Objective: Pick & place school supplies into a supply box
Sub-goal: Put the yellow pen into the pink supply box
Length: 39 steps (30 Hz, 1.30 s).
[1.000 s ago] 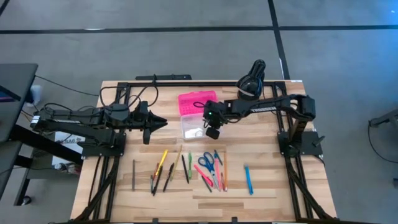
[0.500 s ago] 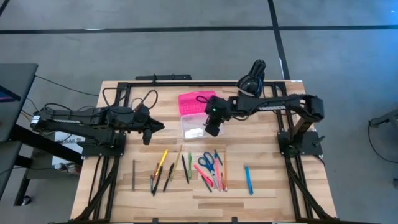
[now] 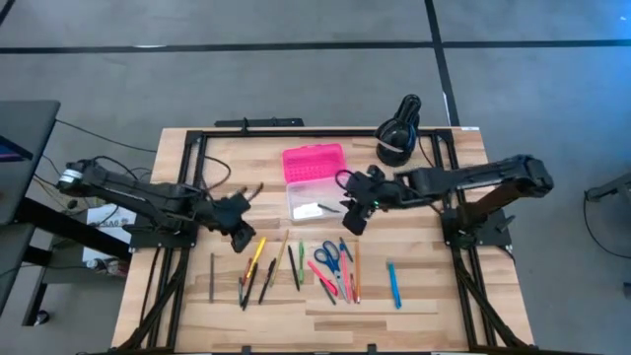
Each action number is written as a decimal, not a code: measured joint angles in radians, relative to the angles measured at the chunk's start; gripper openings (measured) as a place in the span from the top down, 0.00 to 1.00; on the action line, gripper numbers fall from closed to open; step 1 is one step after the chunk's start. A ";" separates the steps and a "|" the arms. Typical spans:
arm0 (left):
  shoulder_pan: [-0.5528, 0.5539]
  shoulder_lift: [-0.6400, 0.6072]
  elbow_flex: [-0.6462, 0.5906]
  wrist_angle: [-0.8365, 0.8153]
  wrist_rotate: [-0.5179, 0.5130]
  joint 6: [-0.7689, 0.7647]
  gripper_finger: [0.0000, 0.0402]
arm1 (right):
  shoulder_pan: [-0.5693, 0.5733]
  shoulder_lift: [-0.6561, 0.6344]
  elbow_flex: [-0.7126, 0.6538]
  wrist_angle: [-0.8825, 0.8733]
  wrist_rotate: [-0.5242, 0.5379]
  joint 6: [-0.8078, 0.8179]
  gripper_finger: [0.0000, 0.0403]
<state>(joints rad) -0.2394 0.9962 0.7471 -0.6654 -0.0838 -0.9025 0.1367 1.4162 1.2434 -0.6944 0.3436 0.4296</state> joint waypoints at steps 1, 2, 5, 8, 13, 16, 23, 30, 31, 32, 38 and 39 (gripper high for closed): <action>-0.015 0.022 0.000 0.003 0.000 -0.010 0.84 | 0.020 -0.011 -0.001 -0.031 0.027 0.024 0.72; -0.026 0.043 0.000 0.005 -0.002 -0.023 0.84 | 0.039 -0.021 -0.001 -0.047 0.052 0.049 0.72; -0.049 0.107 0.000 0.008 -0.008 -0.058 0.84 | 0.090 -0.047 -0.001 -0.104 0.121 0.128 0.73; -0.052 0.176 0.000 0.004 -0.016 -0.098 0.84 | 0.134 -0.061 -0.001 -0.143 0.173 0.194 0.73; -0.050 0.298 0.000 0.018 -0.029 -0.167 0.84 | 0.182 -0.064 -0.001 -0.186 0.215 0.252 0.73; -0.050 0.359 0.000 0.030 -0.006 -0.192 0.84 | 0.194 -0.063 -0.001 -0.196 0.216 0.272 0.73; -0.050 0.431 0.000 0.040 0.051 -0.237 0.84 | 0.197 -0.062 -0.001 -0.199 0.216 0.279 0.73; -0.051 0.431 0.000 0.057 0.073 -0.243 0.78 | 0.188 -0.062 -0.001 -0.203 0.210 0.278 0.73; -0.052 0.431 0.000 0.059 0.073 -0.243 0.76 | 0.188 -0.062 -0.001 -0.204 0.210 0.278 0.73; -0.053 0.431 0.000 0.061 0.073 -0.243 0.74 | 0.188 -0.062 -0.001 -0.203 0.210 0.278 0.73; -0.053 0.431 0.000 0.063 0.071 -0.251 0.60 | 0.189 -0.062 -0.001 -0.203 0.208 0.273 0.73; -0.053 0.431 0.000 0.063 0.071 -0.254 0.58 | 0.189 -0.062 -0.001 -0.203 0.208 0.273 0.73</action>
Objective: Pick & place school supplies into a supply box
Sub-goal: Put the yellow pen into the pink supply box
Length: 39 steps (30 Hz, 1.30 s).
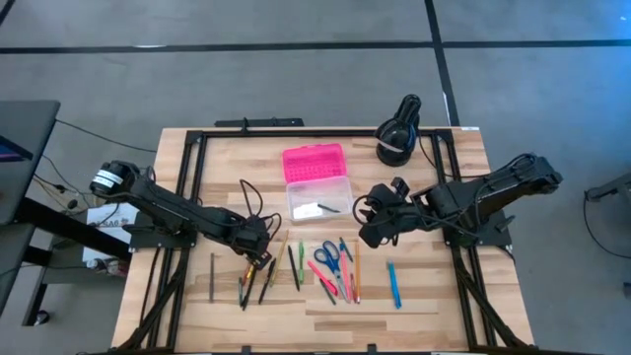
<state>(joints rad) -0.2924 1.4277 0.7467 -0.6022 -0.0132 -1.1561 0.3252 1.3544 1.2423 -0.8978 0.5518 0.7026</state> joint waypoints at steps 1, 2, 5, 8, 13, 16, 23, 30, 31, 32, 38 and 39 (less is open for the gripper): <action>0.000 0.000 0.000 0.000 0.000 0.000 0.56 | 0.000 0.000 0.000 0.000 0.000 0.000 0.73; 0.000 0.000 0.000 0.000 -0.001 0.000 0.55 | 0.000 0.000 0.000 0.000 0.000 0.000 0.73; -0.002 0.000 0.000 0.000 -0.005 0.000 0.54 | 0.000 0.000 0.000 0.000 0.000 -0.002 0.73; -0.003 0.016 0.000 0.004 -0.011 0.000 0.54 | 0.000 0.000 0.000 0.000 0.000 -0.002 0.73; -0.005 0.053 -0.001 0.029 0.011 0.003 0.56 | 0.000 0.000 0.000 0.001 0.000 0.003 0.73; -0.010 0.086 -0.001 0.041 0.019 0.006 0.57 | 0.000 0.001 0.000 0.002 0.000 0.004 0.73; -0.010 0.137 0.005 0.041 0.033 0.007 0.57 | 0.000 0.001 0.000 0.008 0.001 0.005 0.73; -0.011 0.140 0.004 0.037 0.001 0.001 0.57 | 0.000 0.001 0.000 0.008 0.002 0.005 0.73; -0.011 0.141 0.003 0.037 -0.005 0.003 0.57 | 0.000 0.001 0.000 0.008 0.002 0.005 0.73; -0.011 0.141 0.003 0.037 -0.011 0.010 0.58 | 0.000 0.001 0.000 0.008 0.003 0.005 0.73; -0.009 0.142 0.002 0.032 -0.029 0.023 0.65 | 0.000 0.001 0.000 0.008 0.003 0.005 0.73; -0.009 0.142 0.002 0.031 -0.031 0.026 0.67 | 0.000 0.001 0.000 0.008 0.003 0.005 0.73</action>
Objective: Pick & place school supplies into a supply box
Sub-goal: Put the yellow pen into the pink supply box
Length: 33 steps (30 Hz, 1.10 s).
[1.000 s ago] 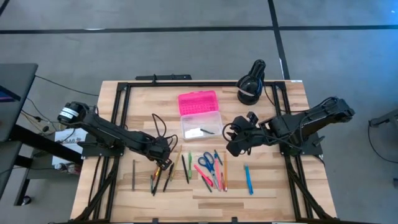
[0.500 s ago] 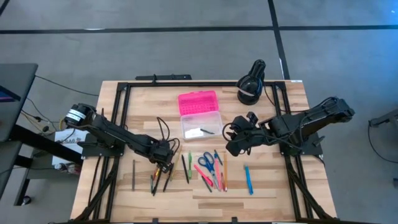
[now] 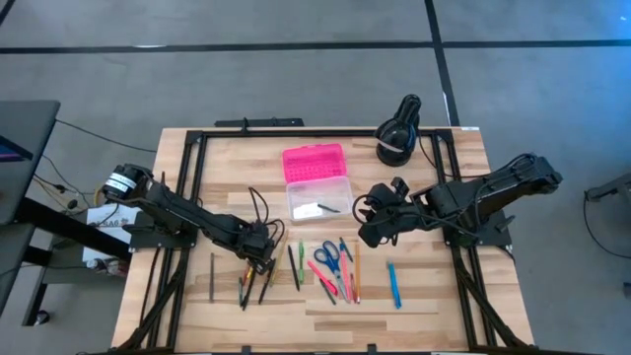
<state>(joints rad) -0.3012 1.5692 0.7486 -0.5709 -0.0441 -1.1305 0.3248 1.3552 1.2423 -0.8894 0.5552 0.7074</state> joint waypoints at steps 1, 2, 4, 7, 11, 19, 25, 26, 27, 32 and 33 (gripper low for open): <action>0.000 0.000 0.000 -0.001 -0.002 0.001 0.69 | 0.000 0.000 0.000 0.000 0.000 0.000 0.73; 0.000 0.000 -0.001 -0.002 -0.004 0.001 0.71 | 0.000 0.000 0.000 0.000 0.000 0.000 0.73; 0.000 0.000 -0.001 -0.003 -0.006 0.003 0.74 | 0.000 0.000 0.000 0.000 0.000 0.000 0.73; 0.001 0.000 -0.001 -0.005 -0.009 0.007 0.78 | 0.000 0.000 0.000 0.000 0.000 0.000 0.73; 0.001 0.001 -0.002 -0.008 -0.012 0.027 0.83 | 0.000 0.000 0.000 0.000 0.000 0.001 0.73; 0.016 0.002 -0.003 -0.004 -0.019 0.124 0.88 | 0.000 0.000 0.000 0.000 0.000 0.001 0.73; 0.046 0.002 -0.002 0.008 -0.023 0.376 0.89 | 0.000 0.000 0.000 0.007 0.000 0.001 0.73; 0.049 0.002 -0.002 0.009 -0.024 0.430 0.89 | 0.000 0.000 0.000 0.009 0.000 0.001 0.73; 0.054 0.002 -0.002 0.009 -0.024 0.477 0.89 | 0.000 0.000 0.000 0.011 0.000 0.001 0.73; 0.082 0.002 -0.002 0.010 -0.026 0.602 0.89 | 0.000 0.000 0.000 0.013 -0.003 0.005 0.73; 0.088 0.002 -0.002 0.010 -0.030 0.604 0.89 | 0.000 0.000 0.000 0.013 -0.003 0.010 0.73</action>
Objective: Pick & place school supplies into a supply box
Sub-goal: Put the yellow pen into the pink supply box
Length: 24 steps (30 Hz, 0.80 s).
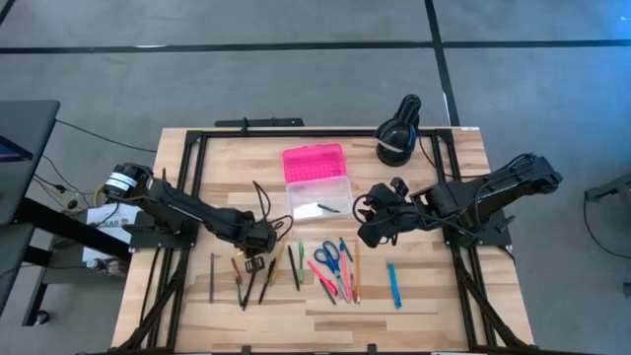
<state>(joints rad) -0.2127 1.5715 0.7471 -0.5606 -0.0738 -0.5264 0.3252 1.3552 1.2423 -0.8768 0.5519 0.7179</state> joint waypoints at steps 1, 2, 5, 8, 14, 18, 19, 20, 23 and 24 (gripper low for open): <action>0.006 0.000 0.000 0.001 -0.001 0.000 0.89 | 0.000 0.000 0.000 0.000 0.000 0.008 0.73; 0.011 0.000 0.000 0.001 -0.002 0.000 0.89 | 0.000 0.000 0.000 0.000 0.000 0.016 0.73; 0.023 0.000 0.001 0.004 -0.001 -0.001 0.89 | 0.000 0.000 0.000 0.000 0.000 0.017 0.73; 0.024 0.002 0.020 -0.013 -0.003 0.023 0.89 | 0.000 0.000 0.000 0.000 0.000 0.017 0.73; 0.030 0.004 0.078 -0.029 -0.036 0.075 0.92 | 0.005 0.000 0.000 0.000 -0.001 0.017 0.73; 0.043 0.004 0.110 -0.034 0.005 0.093 0.93 | 0.009 0.000 0.000 0.000 -0.002 0.018 0.73; 0.048 0.004 0.120 -0.034 0.012 0.096 0.93 | 0.010 0.000 0.000 -0.001 -0.003 0.020 0.73; 0.050 0.004 0.130 -0.036 0.018 0.099 0.93 | 0.010 0.000 0.000 -0.001 -0.003 0.025 0.73; 0.060 0.003 0.178 -0.055 0.028 0.109 0.93 | 0.009 0.000 0.000 -0.001 -0.004 0.027 0.73; 0.064 0.003 0.197 -0.060 0.029 0.123 0.93 | 0.010 0.000 0.000 -0.001 -0.004 0.028 0.73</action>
<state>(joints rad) -0.1486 1.5742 0.9442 -0.6207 -0.0448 -0.4033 0.3350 1.3552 1.2423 -0.8779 0.5476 0.7458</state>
